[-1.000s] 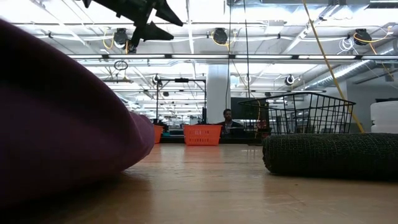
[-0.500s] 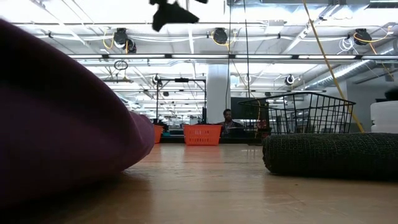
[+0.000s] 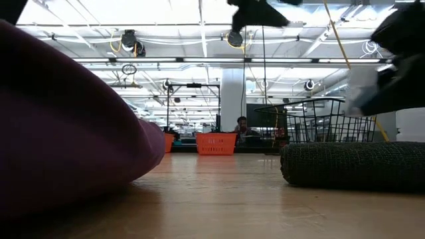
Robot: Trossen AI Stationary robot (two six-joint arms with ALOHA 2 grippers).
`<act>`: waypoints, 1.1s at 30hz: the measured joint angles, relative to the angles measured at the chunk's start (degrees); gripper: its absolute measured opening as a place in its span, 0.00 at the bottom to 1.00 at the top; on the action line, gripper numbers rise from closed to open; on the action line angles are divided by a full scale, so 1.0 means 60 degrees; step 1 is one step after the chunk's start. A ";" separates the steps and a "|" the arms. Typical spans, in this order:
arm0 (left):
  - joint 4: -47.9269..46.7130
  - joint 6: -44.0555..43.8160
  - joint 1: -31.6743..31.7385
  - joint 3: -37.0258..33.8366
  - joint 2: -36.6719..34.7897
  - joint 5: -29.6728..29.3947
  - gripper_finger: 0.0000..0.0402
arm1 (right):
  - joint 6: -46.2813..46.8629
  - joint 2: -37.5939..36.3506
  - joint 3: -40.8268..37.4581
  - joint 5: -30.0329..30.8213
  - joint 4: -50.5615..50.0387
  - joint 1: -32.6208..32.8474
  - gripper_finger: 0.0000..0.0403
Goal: Pick & Place Medicine items
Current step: Put the bottom transparent pill bottle into the left orange bin
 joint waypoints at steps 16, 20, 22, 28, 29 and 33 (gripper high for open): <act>0.1078 0.0440 -0.0114 0.0078 0.1640 -0.0978 0.61 | -0.1648 0.0004 0.0000 -0.1529 0.0836 -0.2177 0.33; 0.1172 0.0716 -0.0167 0.0078 0.1828 -0.1256 0.61 | -0.1861 0.0004 0.0000 -0.1533 0.0953 -0.2292 0.33; 0.1171 0.0683 -0.0163 0.0078 0.1829 -0.1264 0.61 | -0.1888 0.0004 0.0000 -0.1546 0.0956 -0.2305 0.33; 0.1541 0.0668 -0.0156 0.0078 0.1801 -0.1217 0.61 | -0.2023 0.0036 -0.0001 -0.1557 0.1133 -0.2305 0.33; 0.1609 0.0674 -0.0156 0.0078 0.1801 -0.1193 0.61 | -0.2073 0.0036 0.0000 -0.1547 0.1218 -0.2305 0.33; 0.1609 0.0686 -0.0160 0.0078 0.1794 -0.1215 0.61 | -0.2358 0.0036 0.0000 -0.1537 0.1632 -0.2305 0.33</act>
